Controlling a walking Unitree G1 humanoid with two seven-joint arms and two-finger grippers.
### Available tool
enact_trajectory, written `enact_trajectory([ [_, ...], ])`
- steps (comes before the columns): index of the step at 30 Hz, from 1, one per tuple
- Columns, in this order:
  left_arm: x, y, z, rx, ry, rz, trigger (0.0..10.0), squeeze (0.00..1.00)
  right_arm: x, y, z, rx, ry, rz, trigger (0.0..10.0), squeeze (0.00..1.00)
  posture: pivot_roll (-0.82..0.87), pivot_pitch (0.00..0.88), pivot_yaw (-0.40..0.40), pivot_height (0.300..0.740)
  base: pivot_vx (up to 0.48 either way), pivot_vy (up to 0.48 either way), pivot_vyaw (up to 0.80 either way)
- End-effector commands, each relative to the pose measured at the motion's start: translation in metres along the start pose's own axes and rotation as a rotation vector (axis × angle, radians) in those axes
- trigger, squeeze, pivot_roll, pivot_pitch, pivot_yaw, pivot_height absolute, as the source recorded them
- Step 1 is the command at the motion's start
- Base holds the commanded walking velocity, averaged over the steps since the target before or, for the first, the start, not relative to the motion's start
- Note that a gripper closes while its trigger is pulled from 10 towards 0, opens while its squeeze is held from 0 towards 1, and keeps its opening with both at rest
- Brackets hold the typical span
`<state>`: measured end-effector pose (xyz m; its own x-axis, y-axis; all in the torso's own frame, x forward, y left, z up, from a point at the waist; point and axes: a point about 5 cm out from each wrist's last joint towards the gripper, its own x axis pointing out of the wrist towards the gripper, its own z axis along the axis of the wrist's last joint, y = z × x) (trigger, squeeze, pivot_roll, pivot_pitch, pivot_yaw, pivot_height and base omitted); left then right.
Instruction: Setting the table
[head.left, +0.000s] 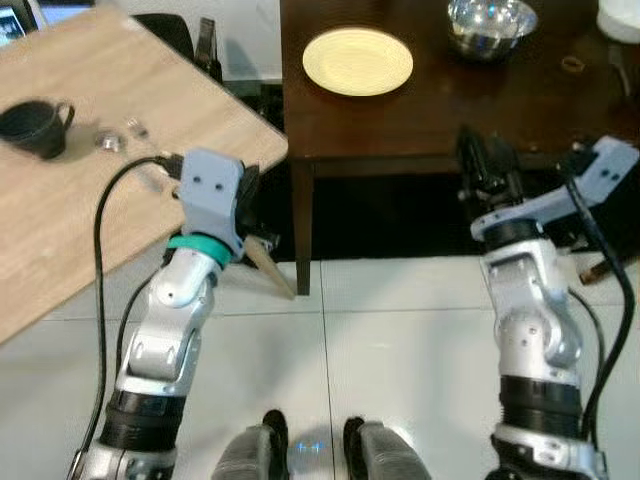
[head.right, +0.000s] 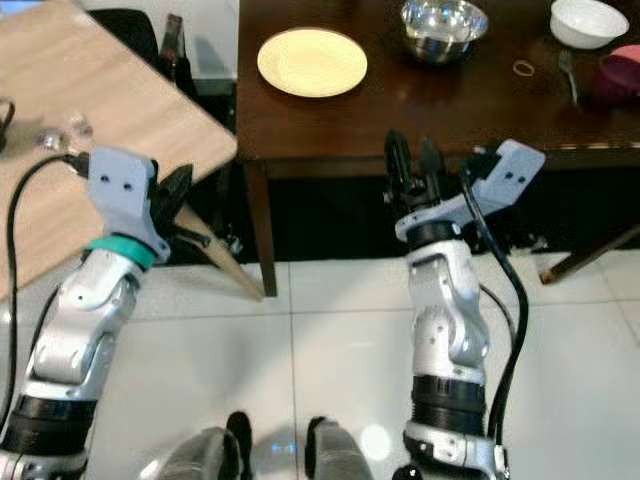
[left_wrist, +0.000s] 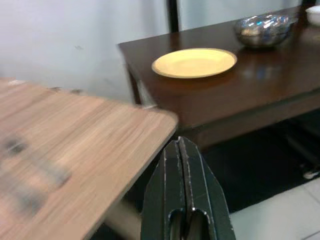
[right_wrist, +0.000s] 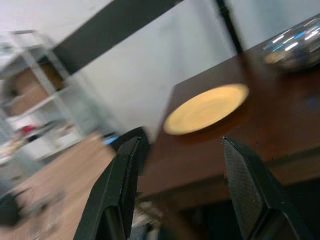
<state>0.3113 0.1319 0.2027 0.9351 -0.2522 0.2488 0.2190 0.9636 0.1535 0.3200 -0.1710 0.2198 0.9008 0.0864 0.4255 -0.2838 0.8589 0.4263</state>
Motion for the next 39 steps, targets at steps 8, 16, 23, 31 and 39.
enact_trajectory([
  [8,-0.0031,0.0000,-0.0069,-0.004,0.025,0.006,10.0,0.00,-0.0020,-0.0018,-0.0025,-0.008,0.018,-0.001,10.0,0.00,-0.06,0.127,0.092,0.740,-0.365,0.000,0.00],
  [16,-0.0021,-0.0007,-0.0061,-0.018,0.023,0.008,10.0,0.00,-0.0019,-0.0031,-0.0024,-0.007,0.014,-0.015,10.0,0.00,-0.06,0.129,0.092,0.740,0.000,0.000,0.00],
  [23,-0.0020,-0.0011,-0.0061,-0.016,0.024,0.008,10.0,0.00,-0.0017,-0.0034,-0.0022,-0.004,0.013,-0.017,10.0,0.00,-0.06,0.129,0.092,0.740,0.000,0.000,0.00],
  [31,-0.0017,0.0000,-0.0061,-0.008,0.026,0.016,10.0,0.00,-0.0018,-0.0035,-0.0027,-0.009,0.018,-0.015,10.0,0.00,-0.06,0.130,0.091,0.740,0.000,0.000,0.00],
  [39,-0.0017,0.0005,-0.0063,-0.005,0.026,0.017,10.0,0.00,-0.0008,-0.0060,-0.0021,-0.037,0.011,-0.039,10.0,0.00,-0.06,0.132,0.092,0.740,0.000,0.000,0.00],
])
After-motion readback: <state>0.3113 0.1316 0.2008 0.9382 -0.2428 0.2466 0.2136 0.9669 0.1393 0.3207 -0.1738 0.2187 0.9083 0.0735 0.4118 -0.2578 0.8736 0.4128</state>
